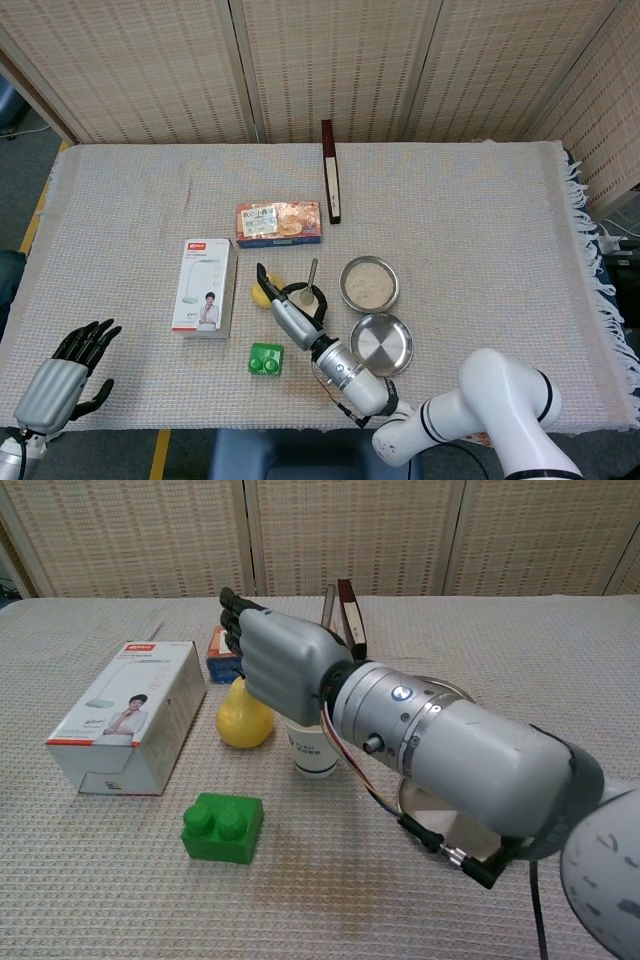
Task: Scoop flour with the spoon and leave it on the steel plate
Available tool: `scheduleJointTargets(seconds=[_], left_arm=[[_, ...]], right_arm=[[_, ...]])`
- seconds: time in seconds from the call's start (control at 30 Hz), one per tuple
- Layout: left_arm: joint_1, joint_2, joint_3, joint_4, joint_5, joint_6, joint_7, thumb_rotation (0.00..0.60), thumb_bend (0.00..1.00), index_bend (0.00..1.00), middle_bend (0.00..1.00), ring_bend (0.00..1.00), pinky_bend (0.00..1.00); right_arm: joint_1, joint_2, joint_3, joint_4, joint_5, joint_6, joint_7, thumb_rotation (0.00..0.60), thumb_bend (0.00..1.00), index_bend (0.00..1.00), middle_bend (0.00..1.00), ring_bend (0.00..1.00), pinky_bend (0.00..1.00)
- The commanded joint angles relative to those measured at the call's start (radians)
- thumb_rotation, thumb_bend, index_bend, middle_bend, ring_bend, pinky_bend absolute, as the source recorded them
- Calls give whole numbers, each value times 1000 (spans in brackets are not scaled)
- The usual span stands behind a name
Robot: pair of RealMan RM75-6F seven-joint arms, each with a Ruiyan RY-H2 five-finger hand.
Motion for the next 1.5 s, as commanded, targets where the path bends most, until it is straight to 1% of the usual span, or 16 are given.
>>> scheduleJointTargets(seconds=[0.03, 0.2, 0.37, 0.53, 0.63, 0.7, 0.73, 0.8, 0.9, 0.97, 1.03, 1.07, 1.1, 1.17, 1.3, 1.5], left_arm=[[1, 0, 1, 0, 1, 1, 0, 600, 417, 0, 0, 0, 113], [2, 1, 1, 0, 4, 6, -1, 600, 417, 0, 0, 0, 113], [4, 4, 0, 0, 3, 10, -5, 600, 418, 0, 0, 0, 114], [7, 7, 0, 2, 1, 14, -11, 600, 417, 0, 0, 0, 114], [9, 7, 0, 1, 2, 17, -11, 600, 417, 0, 0, 0, 114], [10, 6, 0, 0, 3, 19, -7, 600, 417, 0, 0, 0, 114], [10, 6, 0, -1, 4, 19, -5, 600, 417, 0, 0, 0, 114], [10, 3, 0, -2, 4, 18, 3, 600, 418, 0, 0, 0, 114], [10, 2, 0, -3, 4, 17, 6, 600, 418, 0, 0, 0, 114], [10, 1, 1, -4, 5, 14, 11, 600, 417, 0, 0, 0, 115], [9, -3, 2, -7, 7, 10, 21, 600, 417, 0, 0, 0, 116], [7, -7, 3, -9, 7, 3, 31, 600, 417, 0, 0, 0, 116], [7, -9, 3, -9, 6, 0, 35, 600, 416, 0, 0, 0, 116], [6, -11, 5, -13, 8, -2, 42, 600, 417, 0, 0, 0, 116], [5, -11, 6, -15, 14, -3, 45, 600, 418, 0, 0, 0, 116], [5, -9, 7, -13, 15, 0, 37, 600, 418, 0, 0, 0, 116]], right_arm=[[5, -4, -14, 4, -25, 13, -40, 600, 437, 760, 73, 0, 0], [-2, -8, -21, -2, -32, 18, -80, 600, 438, 752, 73, 0, 0], [-42, 12, 11, -36, -27, 41, 0, 600, 438, 746, 73, 0, 0], [-142, 81, 93, -146, -43, 120, 269, 600, 437, 741, 73, 0, 0], [-237, 136, 141, -240, -27, 148, 522, 600, 437, 736, 73, 0, 0], [-309, 186, 156, -319, 12, 142, 688, 600, 437, 728, 73, 0, 0], [-335, 214, 153, -354, 26, 132, 745, 600, 437, 724, 73, 0, 0], [-389, 279, 119, -410, 18, 109, 854, 600, 437, 718, 72, 0, 0], [-406, 303, 97, -418, -8, 101, 890, 600, 437, 715, 72, 0, 0], [-434, 327, 58, -417, -51, 97, 938, 600, 437, 711, 72, 0, 0], [-493, 351, -24, -387, -159, 109, 1031, 600, 437, 702, 72, 0, 0], [-543, 348, -96, -335, -233, 122, 1096, 600, 437, 699, 72, 0, 0], [-561, 340, -115, -301, -271, 123, 1134, 600, 437, 698, 72, 0, 0], [-585, 322, -131, -243, -302, 102, 1182, 600, 437, 698, 72, 0, 0], [-605, 282, -124, -179, -319, 56, 1211, 600, 437, 697, 72, 0, 0], [-635, 228, -121, -104, -346, 18, 1180, 600, 437, 660, 71, 0, 0]])
